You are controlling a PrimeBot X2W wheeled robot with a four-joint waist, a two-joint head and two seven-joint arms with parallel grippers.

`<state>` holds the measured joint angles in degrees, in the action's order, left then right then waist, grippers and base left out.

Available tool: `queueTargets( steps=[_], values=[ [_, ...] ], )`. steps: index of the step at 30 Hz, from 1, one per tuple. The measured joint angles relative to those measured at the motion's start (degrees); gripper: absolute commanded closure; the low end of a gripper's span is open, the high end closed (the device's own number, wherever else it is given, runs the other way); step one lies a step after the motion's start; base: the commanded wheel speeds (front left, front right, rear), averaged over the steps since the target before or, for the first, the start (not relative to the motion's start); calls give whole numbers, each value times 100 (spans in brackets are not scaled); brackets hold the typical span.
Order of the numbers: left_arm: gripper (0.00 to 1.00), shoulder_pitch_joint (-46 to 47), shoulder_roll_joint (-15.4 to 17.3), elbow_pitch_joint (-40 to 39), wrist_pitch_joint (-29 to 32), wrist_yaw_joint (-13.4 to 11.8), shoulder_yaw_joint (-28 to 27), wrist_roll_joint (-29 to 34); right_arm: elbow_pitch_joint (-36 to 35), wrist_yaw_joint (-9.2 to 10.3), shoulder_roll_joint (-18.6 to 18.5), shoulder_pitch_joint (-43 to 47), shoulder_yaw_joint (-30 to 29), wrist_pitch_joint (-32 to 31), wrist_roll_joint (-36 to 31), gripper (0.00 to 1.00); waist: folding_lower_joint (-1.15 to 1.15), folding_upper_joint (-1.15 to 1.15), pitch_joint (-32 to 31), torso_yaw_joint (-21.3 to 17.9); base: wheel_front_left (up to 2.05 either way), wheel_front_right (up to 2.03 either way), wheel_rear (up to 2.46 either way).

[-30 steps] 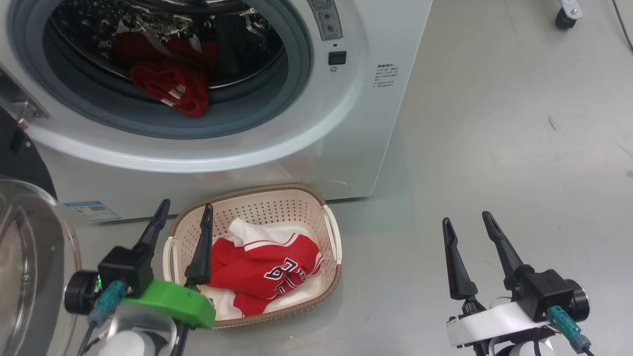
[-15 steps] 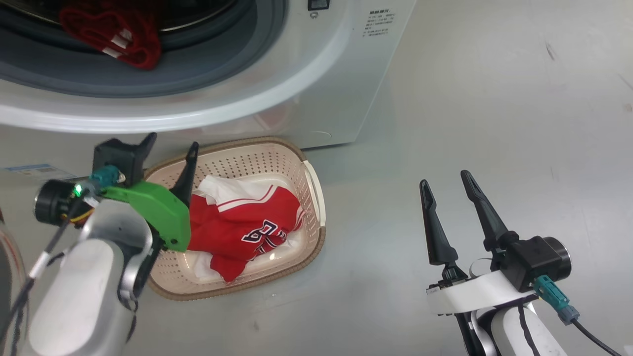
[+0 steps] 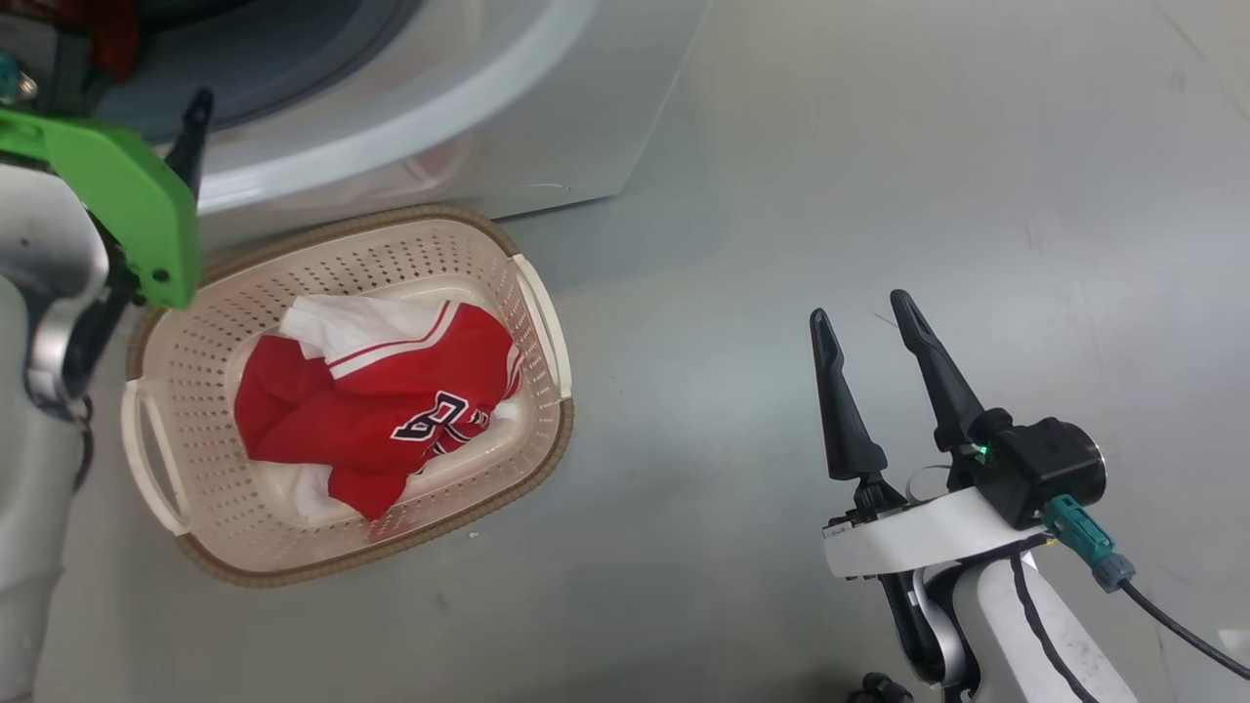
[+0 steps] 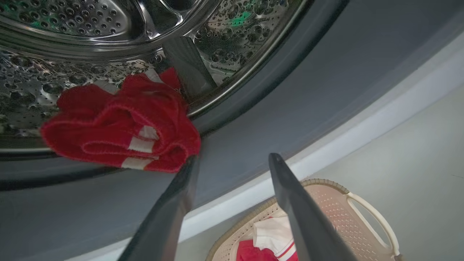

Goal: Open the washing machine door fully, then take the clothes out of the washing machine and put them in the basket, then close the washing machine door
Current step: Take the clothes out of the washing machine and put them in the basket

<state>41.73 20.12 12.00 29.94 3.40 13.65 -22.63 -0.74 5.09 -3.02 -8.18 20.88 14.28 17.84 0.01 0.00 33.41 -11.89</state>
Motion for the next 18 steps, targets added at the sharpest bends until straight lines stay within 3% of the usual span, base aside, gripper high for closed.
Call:
queueTargets(
  steps=[9, 18],
  values=[
    [0, 1003, 426, 183, 590, 94, -136, 4, -33, 8, 21, -369, 261, 1, 433, 0, 0, 0, 355, -329, 0, 0, 0],
    [0, 1855, 604, 490, 1161, 153, -147, 8, -201, 63, 20, -593, 280, 16, 662, 0, 0, 0, 689, -503, 0, 0, 0]
  ],
)
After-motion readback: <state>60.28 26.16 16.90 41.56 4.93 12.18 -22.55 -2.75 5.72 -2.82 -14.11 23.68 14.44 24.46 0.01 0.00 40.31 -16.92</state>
